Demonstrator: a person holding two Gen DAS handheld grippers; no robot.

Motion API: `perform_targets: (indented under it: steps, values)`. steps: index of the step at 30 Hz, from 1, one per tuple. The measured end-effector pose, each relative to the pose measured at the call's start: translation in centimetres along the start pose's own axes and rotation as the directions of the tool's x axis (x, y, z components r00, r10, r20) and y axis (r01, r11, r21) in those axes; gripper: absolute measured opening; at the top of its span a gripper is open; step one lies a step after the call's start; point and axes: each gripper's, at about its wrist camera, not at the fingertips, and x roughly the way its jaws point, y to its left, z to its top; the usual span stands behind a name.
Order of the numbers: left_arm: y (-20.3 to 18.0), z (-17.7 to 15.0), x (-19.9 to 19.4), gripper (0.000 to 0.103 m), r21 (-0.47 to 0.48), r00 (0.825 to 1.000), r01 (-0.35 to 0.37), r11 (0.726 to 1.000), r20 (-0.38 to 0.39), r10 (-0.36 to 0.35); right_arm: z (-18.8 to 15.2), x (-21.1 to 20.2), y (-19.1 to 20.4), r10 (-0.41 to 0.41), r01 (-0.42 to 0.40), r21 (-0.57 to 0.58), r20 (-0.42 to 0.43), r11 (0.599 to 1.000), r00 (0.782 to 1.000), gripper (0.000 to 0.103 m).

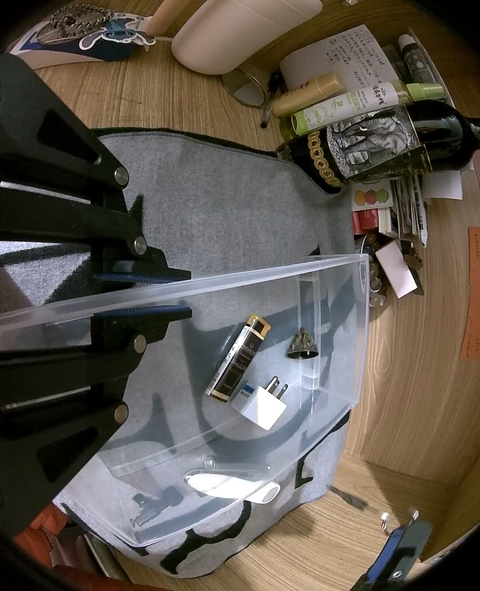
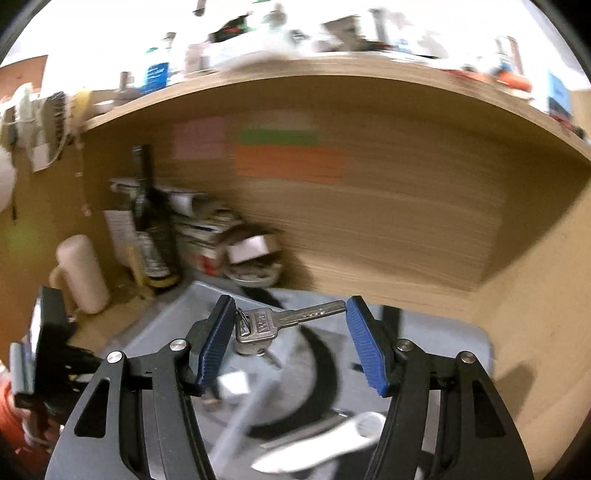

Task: Organize rigid objects
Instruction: 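Lift the keys and carry them over the clear box, then open the right tool to drop the keys into the box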

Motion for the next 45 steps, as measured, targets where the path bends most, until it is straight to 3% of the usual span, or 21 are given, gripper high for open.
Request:
perform_targets:
  steps: [10,21,29,35,41,45]
  values:
    - [0.0,0.1,0.1,0.011,-0.002,1.0,0.005,1.0,0.002,-0.005,-0.7,5.5,6.1,0.136,-0.153,-0.107,-0.15,0.982,0.979,0.059]
    - [0.1,0.1,0.2,0.011,0.005,1.0,0.012,1.0,0.006,-0.012,-2.9,9.9,7.7,0.206,-0.265,-0.11,-0.378,0.958,0.902,0.059]
    - [0.0,0.0,0.1,0.011,0.005,1.0,0.014,1.0,0.007,-0.014,-3.3,10.9,8.2,0.227,-0.304,-0.098,-0.464,0.948,0.856,0.06]
    - [0.0,0.0,0.1,0.011,0.006,1.0,0.014,1.0,0.006,-0.014,-3.5,11.4,8.3,0.23,-0.308,-0.078,-0.497,0.948,0.836,0.059]
    - [0.0,0.0,0.2,0.011,0.006,1.0,0.014,1.0,0.005,-0.014,-3.0,10.7,7.6,0.231,-0.295,-0.064,-0.473,0.953,0.85,0.06]
    - [0.0,0.0,0.2,0.011,0.007,1.0,0.014,1.0,0.006,-0.014,-2.0,9.0,6.9,0.211,-0.26,-0.072,-0.401,0.963,0.891,0.075]
